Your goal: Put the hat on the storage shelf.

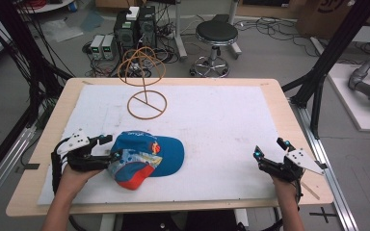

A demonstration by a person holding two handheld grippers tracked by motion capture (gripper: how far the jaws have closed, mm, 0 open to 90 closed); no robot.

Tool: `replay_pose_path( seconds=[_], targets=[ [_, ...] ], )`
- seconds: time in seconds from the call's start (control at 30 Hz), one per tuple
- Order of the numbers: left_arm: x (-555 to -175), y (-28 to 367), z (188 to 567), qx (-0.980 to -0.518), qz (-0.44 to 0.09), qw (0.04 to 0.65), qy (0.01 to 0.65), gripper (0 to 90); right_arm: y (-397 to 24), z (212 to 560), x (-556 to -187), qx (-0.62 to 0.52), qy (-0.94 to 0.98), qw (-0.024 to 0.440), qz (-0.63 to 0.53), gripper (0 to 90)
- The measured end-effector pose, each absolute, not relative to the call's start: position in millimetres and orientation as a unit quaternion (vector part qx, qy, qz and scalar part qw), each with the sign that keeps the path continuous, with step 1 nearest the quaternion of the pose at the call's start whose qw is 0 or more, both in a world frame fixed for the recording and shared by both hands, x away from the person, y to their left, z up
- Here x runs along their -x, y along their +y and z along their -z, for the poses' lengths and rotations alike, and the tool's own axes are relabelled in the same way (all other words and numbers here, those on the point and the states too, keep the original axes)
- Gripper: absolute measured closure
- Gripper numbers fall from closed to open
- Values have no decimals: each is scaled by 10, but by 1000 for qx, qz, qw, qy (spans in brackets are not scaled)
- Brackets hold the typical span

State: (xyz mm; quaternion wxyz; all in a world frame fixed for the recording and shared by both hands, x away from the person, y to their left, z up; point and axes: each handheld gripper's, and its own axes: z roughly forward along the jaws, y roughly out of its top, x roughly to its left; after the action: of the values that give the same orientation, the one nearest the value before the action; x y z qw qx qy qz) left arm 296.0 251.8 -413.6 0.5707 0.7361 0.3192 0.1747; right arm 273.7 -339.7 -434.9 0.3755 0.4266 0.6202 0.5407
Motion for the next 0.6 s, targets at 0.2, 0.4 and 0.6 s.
replay_pose_path(
  seconds=[0.2, 0.4, 0.6],
  targets=[
    [-2979, 2479, 4153, -745, -162, 565, 315, 369, -3406, 4347, -2729, -427, 619, 377, -540, 111],
    [-2987, 2481, 4163, -747, -157, 562, 319, 494, -3401, 4347, -2727, -428, 620, 375, -540, 111],
    [-2982, 2477, 4150, -750, -165, 551, 326, 703, -3396, 4349, -2732, -427, 619, 376, -541, 112]
  ],
)
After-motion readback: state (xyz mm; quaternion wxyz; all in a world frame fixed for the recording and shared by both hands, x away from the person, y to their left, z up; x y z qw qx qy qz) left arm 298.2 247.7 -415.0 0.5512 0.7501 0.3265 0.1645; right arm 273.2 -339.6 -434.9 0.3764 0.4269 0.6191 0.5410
